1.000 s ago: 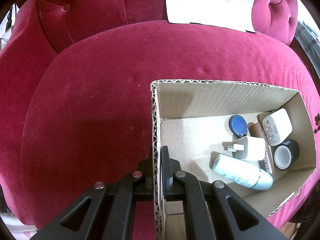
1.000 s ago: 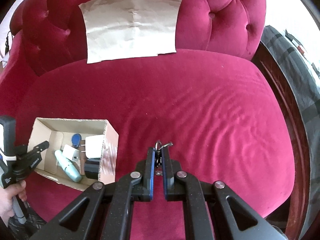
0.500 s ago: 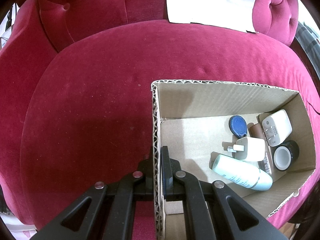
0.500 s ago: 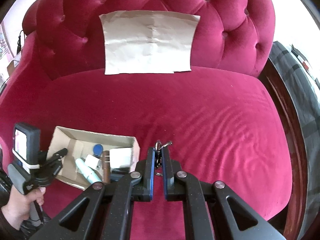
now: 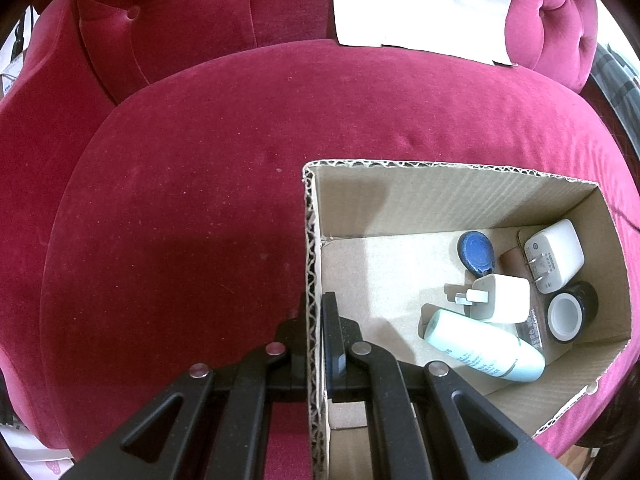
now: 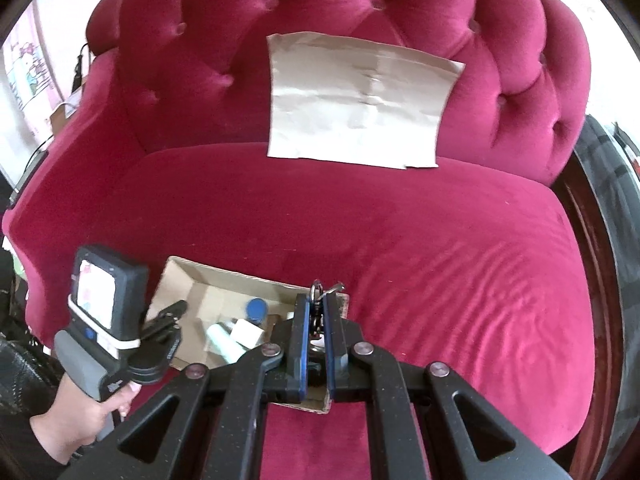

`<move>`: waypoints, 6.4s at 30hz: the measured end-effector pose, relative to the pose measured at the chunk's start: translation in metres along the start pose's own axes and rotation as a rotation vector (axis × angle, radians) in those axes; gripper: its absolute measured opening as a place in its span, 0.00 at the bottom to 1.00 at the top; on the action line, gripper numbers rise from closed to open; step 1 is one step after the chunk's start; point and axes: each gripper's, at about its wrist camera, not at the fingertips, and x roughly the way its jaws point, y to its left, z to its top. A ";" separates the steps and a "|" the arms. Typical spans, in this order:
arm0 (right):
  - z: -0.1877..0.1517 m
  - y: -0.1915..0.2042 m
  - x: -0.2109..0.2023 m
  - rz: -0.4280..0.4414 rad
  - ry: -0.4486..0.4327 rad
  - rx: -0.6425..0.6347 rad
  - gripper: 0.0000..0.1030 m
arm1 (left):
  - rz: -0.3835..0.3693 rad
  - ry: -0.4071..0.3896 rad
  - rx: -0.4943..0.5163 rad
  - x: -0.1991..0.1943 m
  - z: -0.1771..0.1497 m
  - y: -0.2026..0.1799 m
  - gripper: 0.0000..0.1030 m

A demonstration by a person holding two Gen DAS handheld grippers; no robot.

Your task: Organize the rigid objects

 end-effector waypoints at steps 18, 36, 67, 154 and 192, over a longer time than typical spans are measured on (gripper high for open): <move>0.002 0.055 0.039 0.056 0.060 -0.073 0.04 | 0.000 -0.001 0.001 0.001 -0.001 0.000 0.03; -0.010 0.054 0.104 0.033 0.144 -0.011 0.05 | -0.001 -0.001 0.001 0.001 -0.001 0.001 0.04; -0.019 0.049 0.130 -0.056 0.195 0.040 0.65 | 0.000 -0.001 0.001 0.001 0.000 -0.001 0.04; -0.090 -0.003 -0.068 -0.041 -0.033 0.117 1.00 | -0.010 -0.194 0.055 -0.201 -0.083 -0.074 1.00; -0.108 -0.009 -0.100 -0.018 -0.118 0.141 1.00 | -0.063 -0.251 0.026 -0.235 -0.090 -0.085 1.00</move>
